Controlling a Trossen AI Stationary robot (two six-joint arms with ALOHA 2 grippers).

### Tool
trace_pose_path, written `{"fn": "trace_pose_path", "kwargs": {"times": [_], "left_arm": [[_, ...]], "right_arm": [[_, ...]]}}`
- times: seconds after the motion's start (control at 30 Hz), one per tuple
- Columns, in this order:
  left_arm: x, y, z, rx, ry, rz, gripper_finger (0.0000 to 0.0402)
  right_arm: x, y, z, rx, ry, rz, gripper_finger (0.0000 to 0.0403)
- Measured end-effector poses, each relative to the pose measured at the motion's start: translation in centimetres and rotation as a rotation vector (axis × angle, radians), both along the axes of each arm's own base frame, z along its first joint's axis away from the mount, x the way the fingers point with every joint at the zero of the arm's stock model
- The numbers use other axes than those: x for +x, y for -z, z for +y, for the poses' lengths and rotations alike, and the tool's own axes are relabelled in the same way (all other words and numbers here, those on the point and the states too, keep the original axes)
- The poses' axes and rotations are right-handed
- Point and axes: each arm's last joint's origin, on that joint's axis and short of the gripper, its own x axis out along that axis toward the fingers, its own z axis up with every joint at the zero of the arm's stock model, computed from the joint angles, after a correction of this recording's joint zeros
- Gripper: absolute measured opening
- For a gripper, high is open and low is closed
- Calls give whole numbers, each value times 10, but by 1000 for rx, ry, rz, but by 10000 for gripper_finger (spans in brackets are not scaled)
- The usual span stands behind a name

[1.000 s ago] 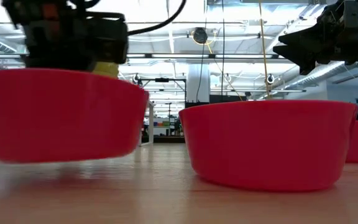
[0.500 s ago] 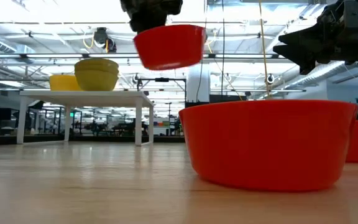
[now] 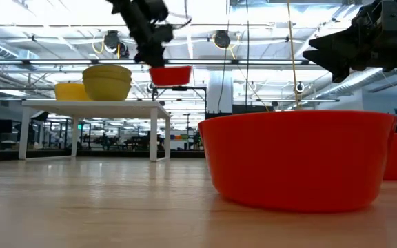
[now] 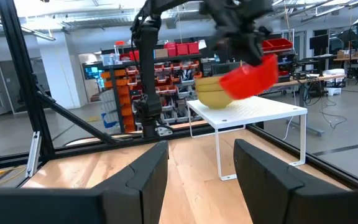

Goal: Pick & Place Mini bowls
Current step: Put the red bowl on the shelf, then stack the red bowl on top of the other red bowl on the shelf

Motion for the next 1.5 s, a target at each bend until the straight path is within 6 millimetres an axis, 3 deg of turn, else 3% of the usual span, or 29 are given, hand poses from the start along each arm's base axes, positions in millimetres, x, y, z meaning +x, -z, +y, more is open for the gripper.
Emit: {"fn": "trace_pose_path", "kwargs": {"times": [0.17,0.53,1.1,1.27,1.5], "left_arm": [[-24,10,33,-27,-82,49,8],[-47,31,68,-79,-164,135,11],[-51,32,69,-59,-231,180,16],[-49,31,70,-52,-252,166,52],[-39,23,73,90,-259,125,139]], "right_arm": [[0,0,0,0,0,1,169],[0,0,0,0,0,0,169],[0,0,0,0,0,0,169],[0,0,0,0,0,0,169],[0,0,0,0,0,0,169]]}}
